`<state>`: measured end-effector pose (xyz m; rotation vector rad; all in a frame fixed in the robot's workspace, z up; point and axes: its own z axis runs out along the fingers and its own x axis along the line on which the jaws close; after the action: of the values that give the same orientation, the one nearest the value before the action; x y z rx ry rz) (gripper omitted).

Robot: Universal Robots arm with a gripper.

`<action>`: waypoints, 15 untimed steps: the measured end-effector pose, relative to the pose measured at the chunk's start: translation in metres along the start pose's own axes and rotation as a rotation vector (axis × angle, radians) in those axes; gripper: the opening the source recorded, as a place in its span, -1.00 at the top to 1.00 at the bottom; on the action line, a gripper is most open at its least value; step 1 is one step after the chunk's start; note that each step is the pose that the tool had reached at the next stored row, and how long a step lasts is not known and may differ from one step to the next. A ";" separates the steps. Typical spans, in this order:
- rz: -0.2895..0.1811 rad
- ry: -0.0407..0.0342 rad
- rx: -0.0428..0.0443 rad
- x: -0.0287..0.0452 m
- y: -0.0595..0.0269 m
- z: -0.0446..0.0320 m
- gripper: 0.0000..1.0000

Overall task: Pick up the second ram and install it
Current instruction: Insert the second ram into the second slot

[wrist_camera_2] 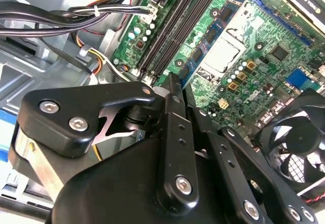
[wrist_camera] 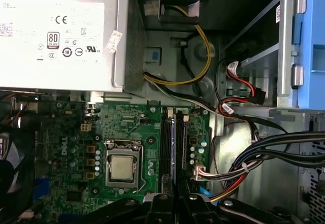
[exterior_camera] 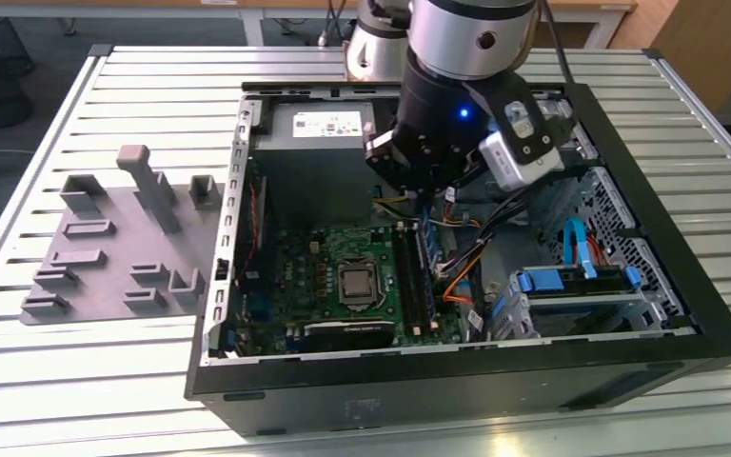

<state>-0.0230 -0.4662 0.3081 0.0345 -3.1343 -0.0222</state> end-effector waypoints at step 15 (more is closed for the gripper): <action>0.000 0.0000 0.0000 -0.0001 -0.0002 0.0146 0.72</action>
<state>-0.0230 -0.4662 0.2934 0.0346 -3.1343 -0.0222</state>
